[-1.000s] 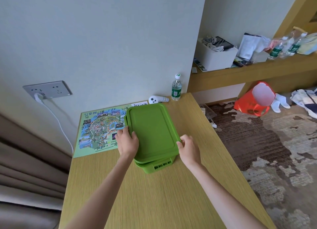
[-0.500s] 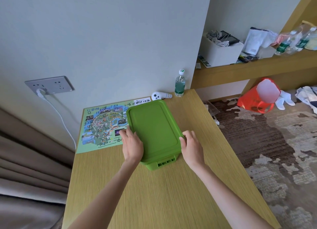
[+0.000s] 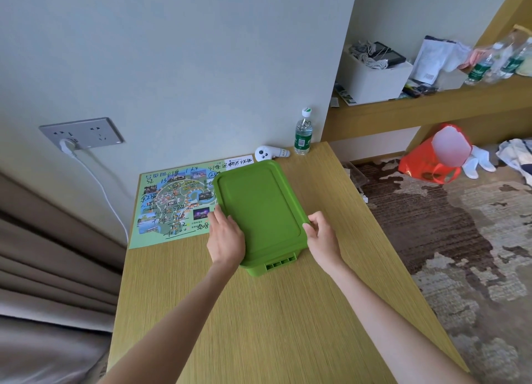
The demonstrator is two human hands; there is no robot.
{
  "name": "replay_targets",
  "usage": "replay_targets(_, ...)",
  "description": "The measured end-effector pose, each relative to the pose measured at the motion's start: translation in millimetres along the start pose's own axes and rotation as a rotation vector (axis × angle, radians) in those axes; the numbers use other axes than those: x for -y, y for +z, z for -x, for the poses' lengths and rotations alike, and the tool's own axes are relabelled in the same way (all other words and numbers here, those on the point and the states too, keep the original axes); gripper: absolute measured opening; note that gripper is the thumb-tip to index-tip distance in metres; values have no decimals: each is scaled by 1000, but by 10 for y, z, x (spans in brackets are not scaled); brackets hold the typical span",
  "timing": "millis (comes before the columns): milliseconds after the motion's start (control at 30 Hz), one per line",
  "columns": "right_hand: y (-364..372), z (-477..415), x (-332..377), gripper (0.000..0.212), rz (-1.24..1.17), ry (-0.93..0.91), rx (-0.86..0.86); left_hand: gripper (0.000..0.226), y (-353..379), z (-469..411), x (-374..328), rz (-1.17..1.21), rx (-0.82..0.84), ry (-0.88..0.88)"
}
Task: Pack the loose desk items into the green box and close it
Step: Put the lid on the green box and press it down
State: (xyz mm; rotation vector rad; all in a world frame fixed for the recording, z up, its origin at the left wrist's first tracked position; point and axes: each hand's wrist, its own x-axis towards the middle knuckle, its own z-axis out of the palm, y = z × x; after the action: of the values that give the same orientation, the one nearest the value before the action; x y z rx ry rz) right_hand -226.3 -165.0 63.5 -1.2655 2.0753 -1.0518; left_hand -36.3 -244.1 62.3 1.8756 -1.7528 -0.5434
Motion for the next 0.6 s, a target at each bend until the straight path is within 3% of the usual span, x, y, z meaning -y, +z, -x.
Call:
replay_targets(100,-42,-43,49,10,114,8,74,42,-29,-83,-9,-8,53,16)
replay_targets(267,21,-306,309,47,277,-105,105,51,-109,-451,-20,-50,68,97)
replay_targets(600,477,-1251,572,62,636,-324,255,60,-52,-1235,175,-357,221,445)
